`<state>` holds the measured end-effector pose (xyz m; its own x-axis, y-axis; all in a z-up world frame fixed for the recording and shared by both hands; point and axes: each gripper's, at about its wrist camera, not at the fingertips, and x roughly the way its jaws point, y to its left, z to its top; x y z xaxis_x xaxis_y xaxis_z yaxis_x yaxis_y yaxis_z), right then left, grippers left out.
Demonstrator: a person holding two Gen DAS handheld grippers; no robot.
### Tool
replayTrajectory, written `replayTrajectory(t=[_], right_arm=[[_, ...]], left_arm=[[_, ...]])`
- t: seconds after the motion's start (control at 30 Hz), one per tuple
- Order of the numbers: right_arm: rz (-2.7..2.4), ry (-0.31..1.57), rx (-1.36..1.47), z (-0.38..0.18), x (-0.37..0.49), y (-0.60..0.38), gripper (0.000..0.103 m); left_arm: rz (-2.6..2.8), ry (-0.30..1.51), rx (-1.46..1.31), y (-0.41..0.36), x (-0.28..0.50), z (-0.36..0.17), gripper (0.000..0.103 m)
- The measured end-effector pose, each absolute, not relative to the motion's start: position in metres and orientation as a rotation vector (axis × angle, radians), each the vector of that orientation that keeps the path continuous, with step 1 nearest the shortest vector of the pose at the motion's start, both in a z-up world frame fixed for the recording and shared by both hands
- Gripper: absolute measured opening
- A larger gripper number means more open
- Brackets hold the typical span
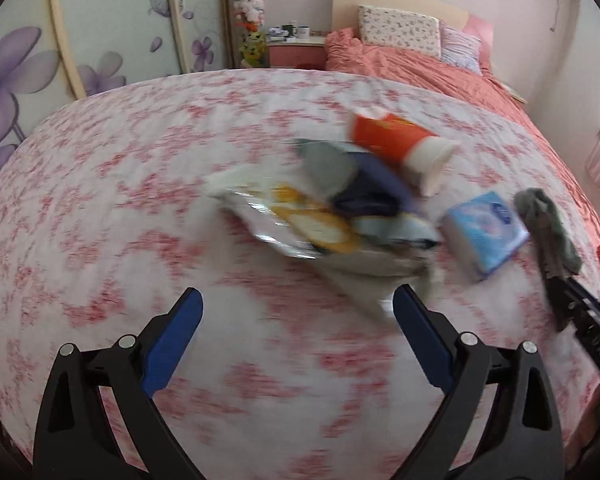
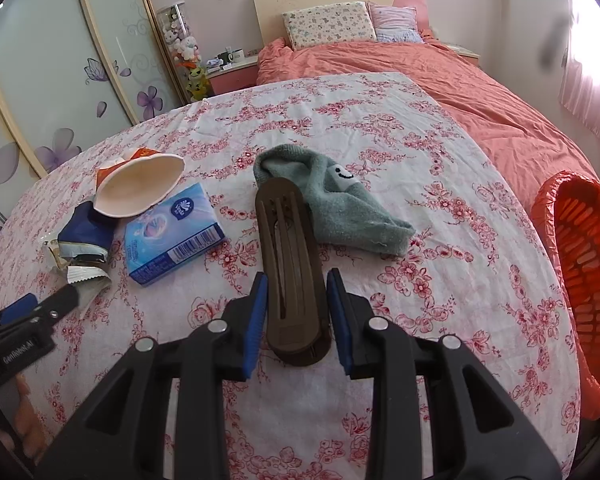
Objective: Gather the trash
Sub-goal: 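Close the right tool on the brown comb and hold it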
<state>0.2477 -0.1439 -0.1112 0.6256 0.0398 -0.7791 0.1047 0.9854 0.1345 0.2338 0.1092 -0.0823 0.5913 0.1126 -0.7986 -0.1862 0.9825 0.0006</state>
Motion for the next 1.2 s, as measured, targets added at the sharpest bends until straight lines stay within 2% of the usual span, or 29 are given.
replayTrajectory(t=[0.23,0.47,0.73,1.2], right_arm=[[-0.039,0.896,0.169,-0.111,0.248,-0.143,0.031],[-0.041,0.897,0.164,-0.111,0.248,-0.143,0.031],[-0.041,0.897,0.164,-0.111,0.248,-0.143,0.031],[-0.044,0.898,0.159,-0.111,0.248,-0.142,0.031]], left_arm=[[0.102,0.888,-0.212,0.139,0.218,-0.074,0.095],[0.054,0.881,-0.190,0.092,0.234,-0.066,0.096],[0.136,0.941,-0.094,0.068,0.253,-0.086,0.096],[0.211,0.937,-0.093,0.111,0.250,-0.092,0.096]])
